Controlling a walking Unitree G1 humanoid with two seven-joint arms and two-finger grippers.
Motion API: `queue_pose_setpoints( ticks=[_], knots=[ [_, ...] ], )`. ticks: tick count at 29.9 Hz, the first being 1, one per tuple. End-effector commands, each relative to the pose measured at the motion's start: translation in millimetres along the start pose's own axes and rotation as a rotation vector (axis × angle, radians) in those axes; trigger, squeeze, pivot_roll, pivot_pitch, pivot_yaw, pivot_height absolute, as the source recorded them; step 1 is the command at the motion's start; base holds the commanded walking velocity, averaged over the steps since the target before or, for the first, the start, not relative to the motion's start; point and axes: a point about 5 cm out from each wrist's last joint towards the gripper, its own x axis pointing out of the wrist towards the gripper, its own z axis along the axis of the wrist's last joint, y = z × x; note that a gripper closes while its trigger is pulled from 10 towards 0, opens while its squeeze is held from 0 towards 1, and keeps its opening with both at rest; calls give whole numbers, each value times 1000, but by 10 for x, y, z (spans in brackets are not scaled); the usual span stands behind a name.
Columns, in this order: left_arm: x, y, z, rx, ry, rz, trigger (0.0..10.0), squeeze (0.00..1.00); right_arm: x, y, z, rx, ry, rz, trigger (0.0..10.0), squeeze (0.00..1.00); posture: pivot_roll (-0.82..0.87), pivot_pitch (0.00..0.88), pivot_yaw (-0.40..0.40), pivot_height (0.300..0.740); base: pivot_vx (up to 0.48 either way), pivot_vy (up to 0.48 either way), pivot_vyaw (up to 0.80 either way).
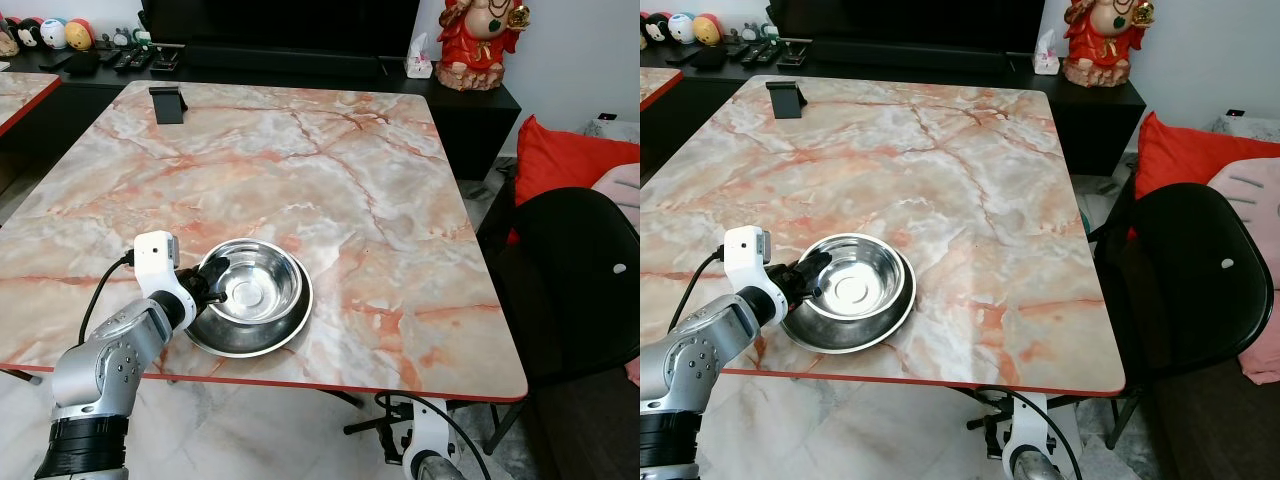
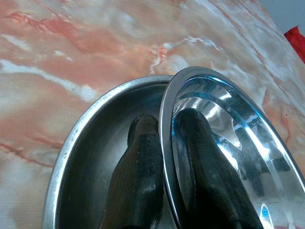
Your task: Setting the table
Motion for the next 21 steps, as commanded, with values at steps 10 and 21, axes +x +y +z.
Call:
queue_pose_setpoints(
  ticks=[10, 21],
  knots=[
    [41, -41, 25, 38, 4, -6, 10000, 667, 1, -9, -9, -1, 12, -5, 10000, 0, 2, 46, -47, 740, 0, 0, 0],
    [33, -15, 68, 56, -6, 10, 10000, 643, 3, -4, -2, -2, 12, -2, 10000, 0, 7, 50, -49, 740, 0, 0, 0]
  ],
)
